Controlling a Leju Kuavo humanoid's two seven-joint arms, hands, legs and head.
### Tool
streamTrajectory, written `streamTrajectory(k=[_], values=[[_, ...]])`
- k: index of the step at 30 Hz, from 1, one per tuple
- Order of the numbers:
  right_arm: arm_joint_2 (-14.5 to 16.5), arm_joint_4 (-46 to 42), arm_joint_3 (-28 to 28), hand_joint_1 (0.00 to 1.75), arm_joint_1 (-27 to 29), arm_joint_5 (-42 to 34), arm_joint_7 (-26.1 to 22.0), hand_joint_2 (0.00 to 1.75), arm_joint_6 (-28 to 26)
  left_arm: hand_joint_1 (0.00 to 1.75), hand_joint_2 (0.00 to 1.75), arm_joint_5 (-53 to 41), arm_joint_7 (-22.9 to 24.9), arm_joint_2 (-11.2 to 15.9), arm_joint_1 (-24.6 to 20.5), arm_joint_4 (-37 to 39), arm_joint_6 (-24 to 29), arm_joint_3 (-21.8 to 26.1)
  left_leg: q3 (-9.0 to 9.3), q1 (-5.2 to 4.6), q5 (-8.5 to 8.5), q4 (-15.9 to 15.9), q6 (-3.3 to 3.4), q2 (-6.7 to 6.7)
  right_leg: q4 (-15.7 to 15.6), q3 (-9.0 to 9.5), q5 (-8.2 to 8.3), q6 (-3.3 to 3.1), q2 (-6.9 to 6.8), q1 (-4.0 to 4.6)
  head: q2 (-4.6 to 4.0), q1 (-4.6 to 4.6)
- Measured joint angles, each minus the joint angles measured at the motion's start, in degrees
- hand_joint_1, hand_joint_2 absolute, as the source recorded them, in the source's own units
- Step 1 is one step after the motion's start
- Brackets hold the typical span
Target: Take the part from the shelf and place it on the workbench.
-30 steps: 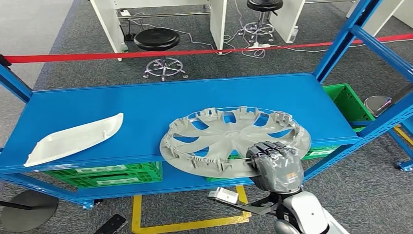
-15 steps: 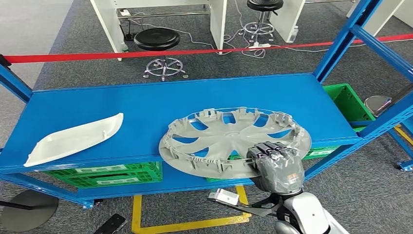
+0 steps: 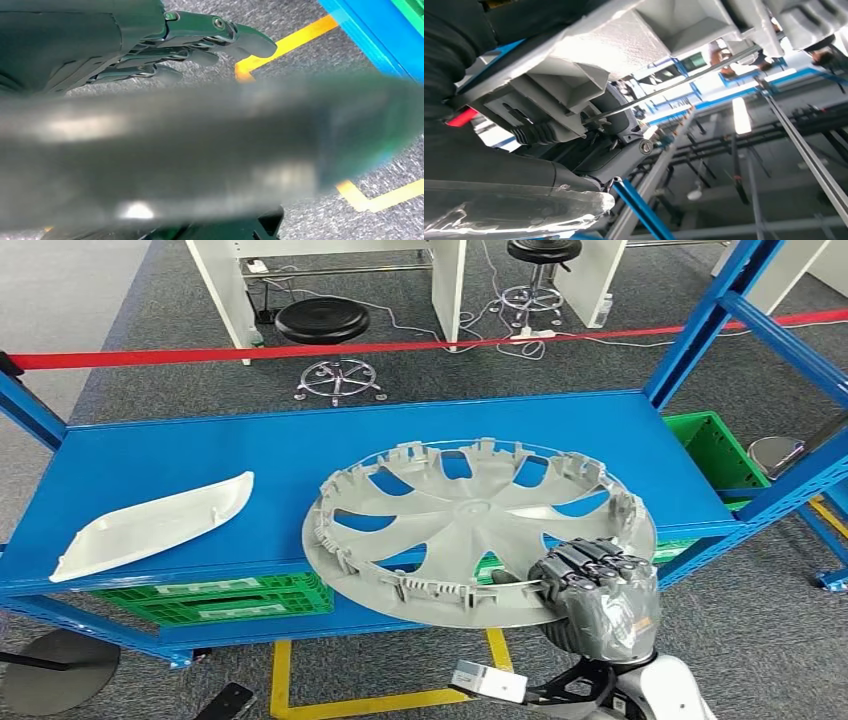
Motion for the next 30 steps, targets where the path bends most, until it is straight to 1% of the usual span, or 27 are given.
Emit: streamTrajectory(k=[4,10,12,14,15,16,17,19,20,21,22,23,24,25,26,27,28,29,30], values=[[1.5,-2.3,-2.2,1.75,1.4,-1.4,-3.4,1.75,-0.1,0.0,1.75,-1.0,-0.1,-0.4,0.5,-1.2,-0.1,0.8,0.0,0.0,0.0,0.0,0.0,0.0,0.0,0.0,0.0,0.0,0.0,0.0,0.0,0.01],[3.3,-4.5,-4.6,1.75,2.8,-4.6,-6.8,1.75,-0.1,0.0,1.75,-1.7,-1.4,-1.1,0.7,-1.5,-0.1,2.2,0.01,0.0,0.01,0.0,0.0,0.0,0.0,0.0,0.0,0.0,0.01,0.0,0.0,0.0],[3.5,-4.9,-5.1,1.75,3.3,-7.7,-8.9,1.75,-0.1,0.0,1.75,-2.2,-1.9,-1.3,0.7,-1.5,0.1,2.6,-0.01,-0.12,0.02,0.1,0.14,-0.02,-0.3,0.04,0.21,0.24,0.01,-0.15,0.0,0.0],[3.9,-5.2,-6.0,1.75,3.9,-10.4,-12.1,1.75,-0.2,0.0,1.75,-2.9,-2.3,-1.4,0.7,-1.6,0.2,3.0,0.13,-0.1,0.43,-0.5,0.61,-0.01,-0.6,0.03,0.44,0.74,0.01,-0.3,0.0,-0.02],[4.3,-5.3,-6.5,1.75,4.3,-11.2,-13.7,1.75,-0.2,0.0,1.75,-3.2,-2.4,-1.5,0.7,-1.6,0.2,3.3,0.3,0.03,0.79,-1.1,0.88,0.02,-0.3,-0.2,0.13,0.95,-0.01,-0.3,0.0,0.0],[4.6,-5.4,-7.0,1.75,4.5,-11.7,-14.9,1.75,-0.2,0.0,1.75,-3.5,-2.5,-1.7,0.7,-1.7,0.2,3.5,0.44,0.19,1.12,-1.7,1.1,0.06,0.8,-0.83,-0.76,1.05,-0.01,-0.27,0.0,0.03],[4.8,-5.5,-7.5,1.75,4.7,-12.0,-15.7,1.75,-0.2,0.0,1.75,-3.7,-2.5,-1.8,0.7,-1.7,0.2,3.7,0.55,0.34,1.36,-2.2,1.22,0.09,3.1,-2.01,-2.25,1.12,-0.03,-0.3,0.0,0.07],[5.2,-5.6,-8.4,1.75,5.2,-12.4,-16.8,1.75,-0.2,0.0,1.75,-4.1,-2.6,-1.9,0.7,-1.8,0.2,4.0,0.5,0.38,1.45,-2.3,1.3,0.11,10.4,-5.41,-5.69,1.36,-0.02,-0.44,0.0,0.08],[5.4,-5.7,-8.8,1.75,5.5,-12.5,-17.3,1.75,-0.2,0.0,1.75,-4.4,-2.7,-1.9,0.7,-1.8,0.2,4.1,0.47,0.44,1.47,-2.3,1.25,0.1,13.6,-6.94,-6.57,1.58,-0.02,-0.58,0.0,0.06],[5.7,-5.7,-9.3,1.75,5.9,-12.6,-17.6,1.75,-0.2,0.0,1.75,-4.6,-2.7,-2.0,0.8,-1.8,0.2,4.3,0.45,0.56,1.48,-2.2,1.12,0.09,14.9,-7.7,-6.29,1.84,-0.03,-0.75,0.0,0.05],[5.9,-5.8,-9.8,1.75,6.2,-12.6,-18.0,1.75,-0.2,0.0,1.75,-4.8,-2.7,-2.1,0.8,-1.8,0.1,4.4,0.43,0.77,1.49,-2.2,0.88,0.07,14.1,-7.42,-4.89,2.19,-0.06,-1.0,0.0,0.05],[6.1,-6.0,-10.2,1.75,6.5,-12.6,-18.3,1.75,-0.2,0.0,1.75,-5.1,-2.8,-2.2,0.8,-1.8,0.1,4.6,0.42,1.07,1.44,-2.0,0.5,0.03,11.2,-6.17,-2.7,2.62,-0.1,-1.35,0.0,0.05],[6.3,-6.1,-10.6,1.75,6.7,-12.6,-18.6,1.75,-0.2,0.0,1.75,-5.4,-2.9,-2.3,0.7,-1.8,0.0,4.8,0.33,1.29,1.33,-1.7,-0.05,0.0,7.6,-4.46,-0.94,3.25,-0.13,-1.66,0.0,0.07],[6.5,-6.3,-10.9,1.75,6.9,-12.6,-18.9,1.75,-0.2,0.0,1.75,-5.7,-3.0,-2.3,0.6,-1.8,0.0,5.0,0.1,1.44,1.2,-1.2,-0.64,-0.05,4.6,-2.91,0.35,3.49,-0.03,-1.8,0.0,0.25],[6.7,-6.5,-11.2,1.75,7.1,-12.6,-19.1,1.75,-0.3,0.0,1.75,-5.9,-3.1,-2.3,0.5,-1.8,0.0,5.1,-0.16,1.41,1.16,-0.7,-1.21,-0.11,2.7,-2.03,0.86,3.42,0.04,-1.91,0.0,0.31],[6.9,-6.7,-11.4,1.75,7.3,-12.6,-19.2,1.75,-0.3,0.0,1.75,-6.1,-3.2,-2.3,0.4,-1.8,0.0,5.3,-0.47,1.29,1.26,-0.4,-1.71,-0.15,2.1,-1.85,0.74,3.13,0.17,-1.88,0.01,0.26],[7.0,-6.8,-11.7,1.75,7.5,-12.7,-19.3,1.75,-0.4,0.0,1.75,-6.3,-3.3,-2.3,0.3,-1.8,0.0,5.4,-0.75,1.21,1.51,-0.2,-2.06,-0.19,2.3,-2.11,0.83,2.48,0.31,-1.82,0.01,0.2],[7.1,-7.0,-12.0,1.75,7.6,-12.7,-19.4,1.75,-0.4,0.0,1.75,-6.4,-3.3,-2.3,0.2,-1.8,0.0,5.4,-0.96,1.19,1.67,-0.1,-2.34,-0.2,2.5,-2.6,0.82,1.99,0.32,-1.89,0.01,-0.04],[7.3,-7.0,-12.2,1.75,7.8,-12.7,-19.4,1.75,-0.5,0.0,1.75,-6.5,-3.3,-2.4,0.2,-1.8,0.0,5.4,-1.24,1.24,1.33,0.2,-2.55,-0.16,2.6,-2.98,1.0,1.52,0.37,-1.89,0.02,-0.26]])
